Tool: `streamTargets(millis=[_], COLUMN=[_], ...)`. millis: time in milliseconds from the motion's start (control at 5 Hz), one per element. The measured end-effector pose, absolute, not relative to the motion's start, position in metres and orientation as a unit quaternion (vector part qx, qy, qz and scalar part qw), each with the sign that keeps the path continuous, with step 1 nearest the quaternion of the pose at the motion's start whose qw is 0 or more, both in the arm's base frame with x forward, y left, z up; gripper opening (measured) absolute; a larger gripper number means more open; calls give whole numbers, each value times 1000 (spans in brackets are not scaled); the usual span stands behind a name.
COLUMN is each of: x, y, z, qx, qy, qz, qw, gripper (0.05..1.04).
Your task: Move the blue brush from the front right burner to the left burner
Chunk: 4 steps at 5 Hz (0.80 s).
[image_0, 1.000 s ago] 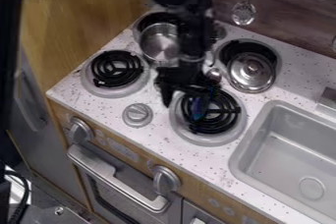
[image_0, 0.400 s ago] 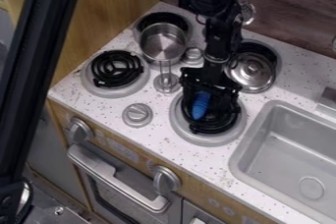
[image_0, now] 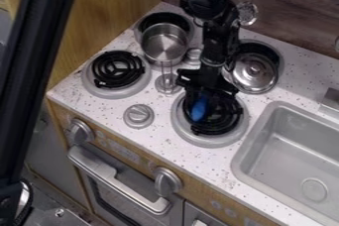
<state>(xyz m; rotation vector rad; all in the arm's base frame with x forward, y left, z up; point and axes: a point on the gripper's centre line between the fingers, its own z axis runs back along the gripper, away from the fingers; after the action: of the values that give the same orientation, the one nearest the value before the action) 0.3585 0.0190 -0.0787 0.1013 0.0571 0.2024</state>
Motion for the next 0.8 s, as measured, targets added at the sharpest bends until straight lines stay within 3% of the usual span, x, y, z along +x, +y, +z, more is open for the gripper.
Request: streamTargets(millis=[200, 400, 600, 800], x=[342, 332, 328, 326], y=[28, 74, 125, 172], z=[-43, -4, -23, -50], qx=[48, 61, 58, 78], qy=[1, -22, 8, 31], qz=[94, 164, 244, 240], qw=[994, 984, 968, 967], gripper=[424, 424, 423, 423])
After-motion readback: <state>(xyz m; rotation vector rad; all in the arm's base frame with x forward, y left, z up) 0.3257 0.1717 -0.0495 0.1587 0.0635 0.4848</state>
